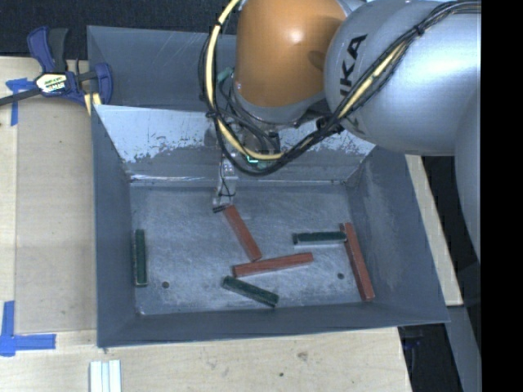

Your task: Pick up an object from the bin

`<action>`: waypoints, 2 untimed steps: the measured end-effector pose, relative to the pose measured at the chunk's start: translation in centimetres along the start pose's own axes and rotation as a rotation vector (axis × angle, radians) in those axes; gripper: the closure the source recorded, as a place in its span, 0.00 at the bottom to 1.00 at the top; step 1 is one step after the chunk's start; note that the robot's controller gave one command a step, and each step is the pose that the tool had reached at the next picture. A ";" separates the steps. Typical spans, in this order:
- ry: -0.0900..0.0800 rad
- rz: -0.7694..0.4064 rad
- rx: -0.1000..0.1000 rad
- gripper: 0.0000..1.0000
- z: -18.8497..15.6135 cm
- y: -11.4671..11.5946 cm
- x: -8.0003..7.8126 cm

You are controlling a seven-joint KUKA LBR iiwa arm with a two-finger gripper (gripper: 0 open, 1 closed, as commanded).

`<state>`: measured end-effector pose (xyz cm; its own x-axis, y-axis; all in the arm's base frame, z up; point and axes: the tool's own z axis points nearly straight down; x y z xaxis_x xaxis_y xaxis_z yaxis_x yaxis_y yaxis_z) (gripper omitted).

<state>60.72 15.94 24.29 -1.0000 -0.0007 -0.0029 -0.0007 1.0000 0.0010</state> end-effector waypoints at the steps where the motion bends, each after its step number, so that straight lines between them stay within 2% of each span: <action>1: -0.001 0.001 0.000 0.00 0.0 0.0 0.0; 2: -0.004 -0.003 -0.001 0.00 7.2 -4.4 0.0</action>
Offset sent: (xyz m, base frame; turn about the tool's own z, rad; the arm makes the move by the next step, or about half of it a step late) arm -0.0016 -0.1039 -0.1729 -0.0037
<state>60.76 11.55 17.08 -1.0000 -0.0038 -0.0071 -0.0038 1.0000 0.0017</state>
